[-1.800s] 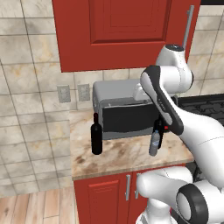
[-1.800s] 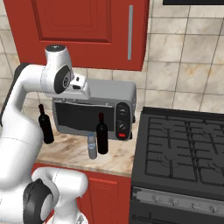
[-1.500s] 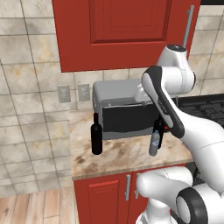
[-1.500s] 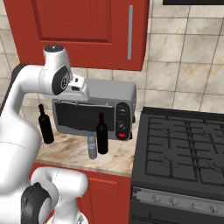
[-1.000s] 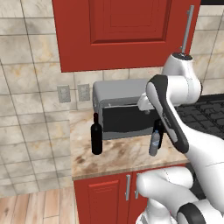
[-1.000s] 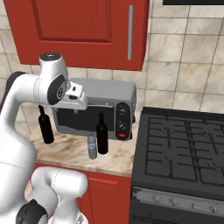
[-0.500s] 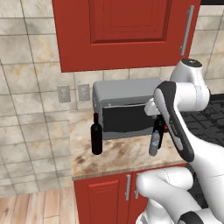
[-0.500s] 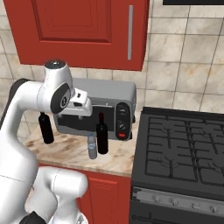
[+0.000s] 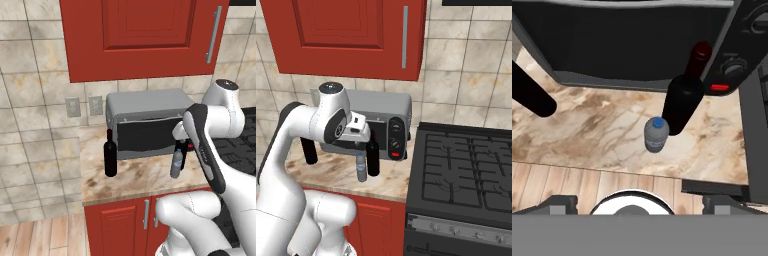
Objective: Move the drinks to the dining counter.
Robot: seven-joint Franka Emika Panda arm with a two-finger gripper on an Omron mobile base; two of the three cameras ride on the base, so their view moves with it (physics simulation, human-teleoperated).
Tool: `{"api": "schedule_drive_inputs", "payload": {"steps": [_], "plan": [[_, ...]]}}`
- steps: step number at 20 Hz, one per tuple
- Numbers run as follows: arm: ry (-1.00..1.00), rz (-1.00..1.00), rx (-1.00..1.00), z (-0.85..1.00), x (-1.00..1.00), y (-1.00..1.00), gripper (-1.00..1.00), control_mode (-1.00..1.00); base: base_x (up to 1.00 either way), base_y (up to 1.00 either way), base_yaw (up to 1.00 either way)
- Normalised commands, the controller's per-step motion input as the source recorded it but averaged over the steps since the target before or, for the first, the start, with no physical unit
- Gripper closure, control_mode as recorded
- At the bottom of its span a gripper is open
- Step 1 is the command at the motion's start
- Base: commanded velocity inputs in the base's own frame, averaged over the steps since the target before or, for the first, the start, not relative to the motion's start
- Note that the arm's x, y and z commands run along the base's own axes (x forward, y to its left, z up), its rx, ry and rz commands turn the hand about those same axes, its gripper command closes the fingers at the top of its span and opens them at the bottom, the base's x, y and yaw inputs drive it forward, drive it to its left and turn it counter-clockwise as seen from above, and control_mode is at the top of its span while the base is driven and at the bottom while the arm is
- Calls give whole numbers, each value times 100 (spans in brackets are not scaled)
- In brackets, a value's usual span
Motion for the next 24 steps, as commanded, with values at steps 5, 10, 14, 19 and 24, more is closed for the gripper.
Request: {"api": "schedule_drive_inputs", "payload": {"steps": [5, 10, 14, 19, 24], "plan": [[-2, 0, 0, -44, -1, -2, -100, -100, 0, 0, 0], [0, 0, 0, -27, 0, 0, -100, -100, 0, 0, 0], [0, 0, 0, -17, 0, 0, -100, -100, 0, 0, 0], [0, 0, 0, -21, 1, 0, -100, -100, 0, 0, 0], [0, 0, 0, -23, 10, 0, -100, -100, 0, 0, 0]]}}
